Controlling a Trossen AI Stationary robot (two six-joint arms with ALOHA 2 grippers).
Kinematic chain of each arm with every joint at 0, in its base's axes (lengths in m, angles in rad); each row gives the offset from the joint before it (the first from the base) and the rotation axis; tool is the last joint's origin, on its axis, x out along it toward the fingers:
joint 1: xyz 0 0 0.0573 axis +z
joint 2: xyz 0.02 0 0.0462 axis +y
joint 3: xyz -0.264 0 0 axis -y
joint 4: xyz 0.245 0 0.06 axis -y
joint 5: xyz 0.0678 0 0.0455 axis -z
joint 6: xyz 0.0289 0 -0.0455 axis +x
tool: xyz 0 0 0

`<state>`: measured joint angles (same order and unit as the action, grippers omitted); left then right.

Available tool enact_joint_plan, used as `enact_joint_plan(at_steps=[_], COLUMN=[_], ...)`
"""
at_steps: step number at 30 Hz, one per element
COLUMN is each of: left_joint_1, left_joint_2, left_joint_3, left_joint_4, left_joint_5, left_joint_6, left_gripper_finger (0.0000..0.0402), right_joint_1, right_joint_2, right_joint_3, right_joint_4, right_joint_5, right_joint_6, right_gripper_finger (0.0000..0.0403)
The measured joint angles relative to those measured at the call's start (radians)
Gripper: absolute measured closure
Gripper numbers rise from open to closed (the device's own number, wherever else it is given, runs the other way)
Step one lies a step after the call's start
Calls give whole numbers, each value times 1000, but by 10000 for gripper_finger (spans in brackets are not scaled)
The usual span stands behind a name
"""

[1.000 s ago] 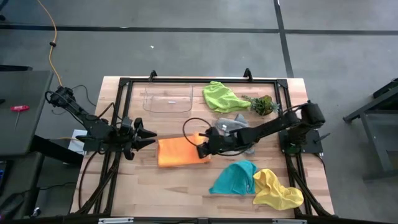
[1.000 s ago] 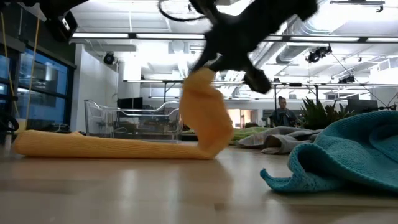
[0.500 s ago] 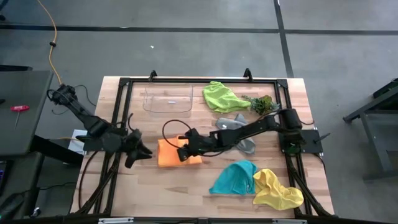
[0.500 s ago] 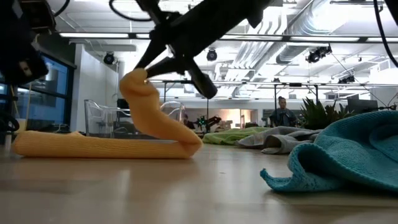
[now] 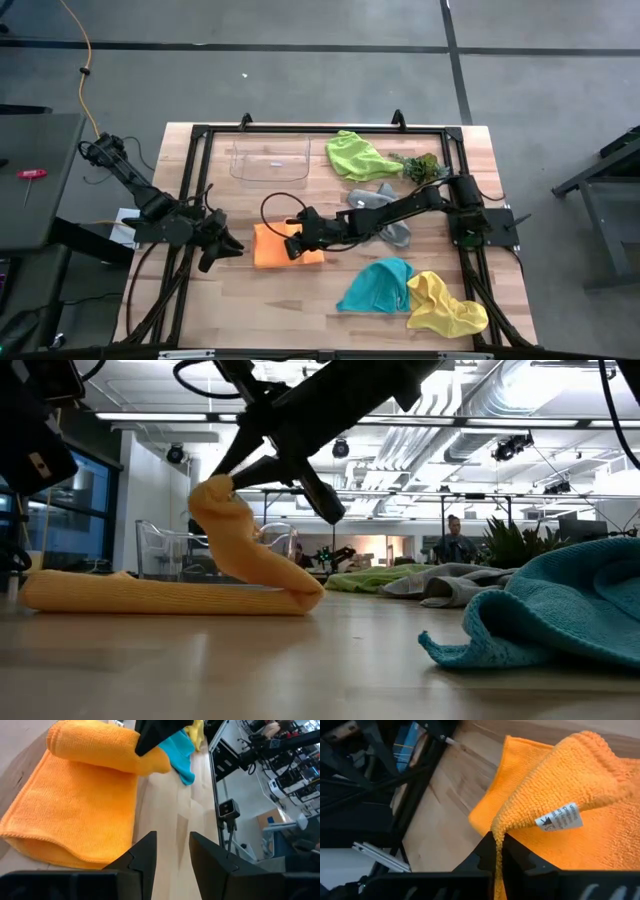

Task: Fold microfiber towels
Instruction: Fold the orange towel

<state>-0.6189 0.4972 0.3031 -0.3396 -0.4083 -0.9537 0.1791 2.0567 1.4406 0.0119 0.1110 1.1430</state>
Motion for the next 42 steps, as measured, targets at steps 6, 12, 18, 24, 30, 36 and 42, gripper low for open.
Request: enact_joint_plan(at_steps=[6, 12, 18, 24, 30, 36, 42], left_joint_1=[0, 0, 0, 1, -16, -43, -115], left_joint_2=[0, 0, 0, 5, 151, 449, 737], left_joint_3=[0, 0, 0, 0, 1, 148, 396], left_joint_4=[-4, -5, -4, 21, 209, 164, -13], left_joint_5=[0, 0, 0, 1, 19, -10, -105], left_joint_6=[15, 19, 22, 17, 89, 119, 68], left_gripper_finger=[298, 298, 298, 298, 298, 298, 298], right_joint_1=[-14, -25, -51, -71, -48, -39, -40], right_joint_2=[24, 33, -4, -151, -264, -353, -399], right_joint_3=[0, 0, 0, 0, 0, 0, 0], right_joint_4=[174, 230, 209, -164, -544, -819, -957], right_joint_5=[-52, -65, -114, -75, 42, 141, 200], right_joint_6=[-19, 26, -54, -231, -319, -341, -340], right_gripper_finger=[300, 180, 125, 130, 135, 135, 135])
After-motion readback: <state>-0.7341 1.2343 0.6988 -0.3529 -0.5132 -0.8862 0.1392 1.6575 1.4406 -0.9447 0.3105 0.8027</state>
